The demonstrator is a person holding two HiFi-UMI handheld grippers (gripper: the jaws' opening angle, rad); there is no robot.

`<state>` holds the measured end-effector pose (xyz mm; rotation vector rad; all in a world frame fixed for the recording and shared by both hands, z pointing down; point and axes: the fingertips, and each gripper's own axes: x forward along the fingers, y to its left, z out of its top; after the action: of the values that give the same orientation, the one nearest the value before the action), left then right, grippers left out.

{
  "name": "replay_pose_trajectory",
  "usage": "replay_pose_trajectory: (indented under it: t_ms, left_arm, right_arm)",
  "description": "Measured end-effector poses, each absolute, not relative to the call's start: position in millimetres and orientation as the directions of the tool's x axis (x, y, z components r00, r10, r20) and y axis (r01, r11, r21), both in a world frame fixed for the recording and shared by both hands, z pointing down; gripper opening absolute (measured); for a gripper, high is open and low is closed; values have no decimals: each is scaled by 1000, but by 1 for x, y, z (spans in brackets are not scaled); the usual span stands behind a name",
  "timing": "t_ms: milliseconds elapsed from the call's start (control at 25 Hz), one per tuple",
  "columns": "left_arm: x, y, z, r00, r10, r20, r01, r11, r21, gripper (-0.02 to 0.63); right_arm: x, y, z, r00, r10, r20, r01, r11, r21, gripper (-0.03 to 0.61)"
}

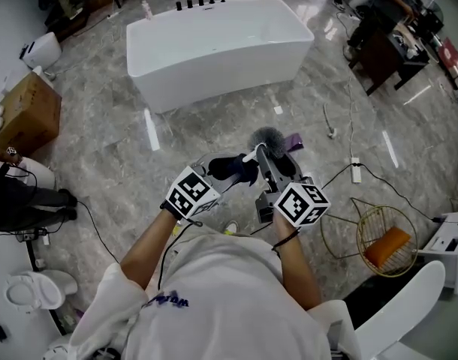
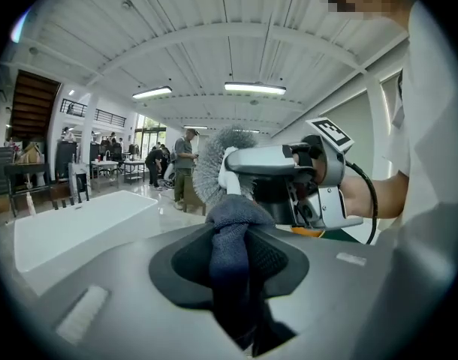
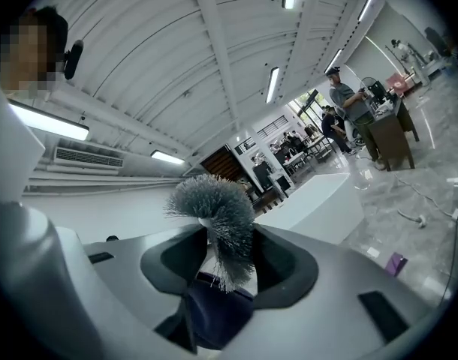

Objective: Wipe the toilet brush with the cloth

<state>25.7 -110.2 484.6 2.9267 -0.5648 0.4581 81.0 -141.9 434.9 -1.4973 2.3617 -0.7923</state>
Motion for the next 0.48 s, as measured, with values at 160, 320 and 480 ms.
replay_pose_trajectory:
  t_ms: [160,320,480]
  left_arm:
    - [29,-110,482,885,-335,322,-378,-922,79,98]
    - [31,-110,487,878,-320,355,-369,-926,78,91]
    - [31,-108,490,881,-313,355,-360,-930,75,80]
  right_arm:
    - [69,-139,449,-466,-878,104,-757,336,-560,187]
    - [68,-140,454,-469,-875,116,-751,327,-573,187]
    - [76,-139,450,-459,-883,96,-724,309,-616,184]
